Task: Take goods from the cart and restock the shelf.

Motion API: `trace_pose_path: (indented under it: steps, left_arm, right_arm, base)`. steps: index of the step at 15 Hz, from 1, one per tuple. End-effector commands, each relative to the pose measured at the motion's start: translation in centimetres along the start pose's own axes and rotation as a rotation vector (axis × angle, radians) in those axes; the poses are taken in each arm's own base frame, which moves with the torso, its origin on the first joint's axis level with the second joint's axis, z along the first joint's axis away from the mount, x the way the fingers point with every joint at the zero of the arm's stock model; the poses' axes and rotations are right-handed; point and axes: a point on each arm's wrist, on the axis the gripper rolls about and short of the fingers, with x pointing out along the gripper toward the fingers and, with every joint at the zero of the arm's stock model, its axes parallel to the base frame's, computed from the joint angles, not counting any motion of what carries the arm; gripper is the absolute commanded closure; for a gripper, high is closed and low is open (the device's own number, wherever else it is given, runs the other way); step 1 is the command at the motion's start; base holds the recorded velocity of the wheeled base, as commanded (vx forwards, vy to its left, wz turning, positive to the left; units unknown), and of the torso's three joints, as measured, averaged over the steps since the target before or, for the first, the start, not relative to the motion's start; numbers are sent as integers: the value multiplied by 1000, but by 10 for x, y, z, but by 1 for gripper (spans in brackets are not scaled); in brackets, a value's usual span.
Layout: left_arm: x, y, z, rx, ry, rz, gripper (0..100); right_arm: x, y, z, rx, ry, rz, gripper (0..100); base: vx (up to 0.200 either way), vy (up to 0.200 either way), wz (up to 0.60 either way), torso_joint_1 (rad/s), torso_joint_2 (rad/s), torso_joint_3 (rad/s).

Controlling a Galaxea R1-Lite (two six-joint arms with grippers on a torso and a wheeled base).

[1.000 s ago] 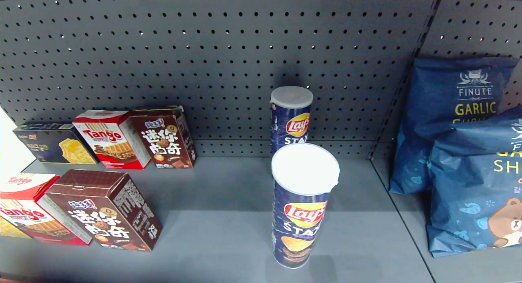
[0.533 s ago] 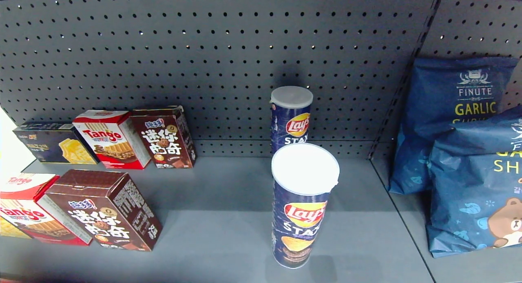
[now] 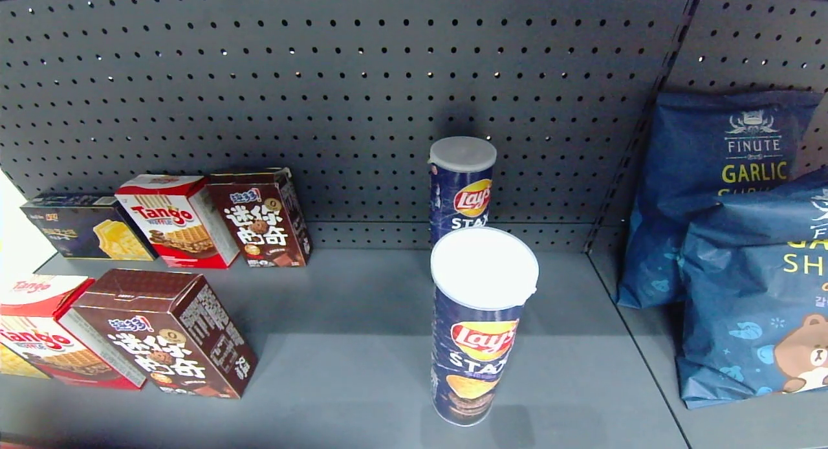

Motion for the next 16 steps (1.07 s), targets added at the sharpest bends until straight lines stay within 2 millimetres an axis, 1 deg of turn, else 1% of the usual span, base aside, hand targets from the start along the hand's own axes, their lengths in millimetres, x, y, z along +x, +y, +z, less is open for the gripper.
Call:
trace_pose_path:
  steps: [1, 16]
  left_arm:
    - [0, 0, 0, 0, 1, 1, 0]
    - [0, 0, 0, 5, 1, -2, 0]
  right_arm:
    - [0, 0, 0, 0, 1, -1, 0]
    - [0, 0, 0, -4, 2, 1, 0]
  base:
    - [0, 0, 0, 0, 0, 0]
    - [0, 0, 0, 0, 0, 0]
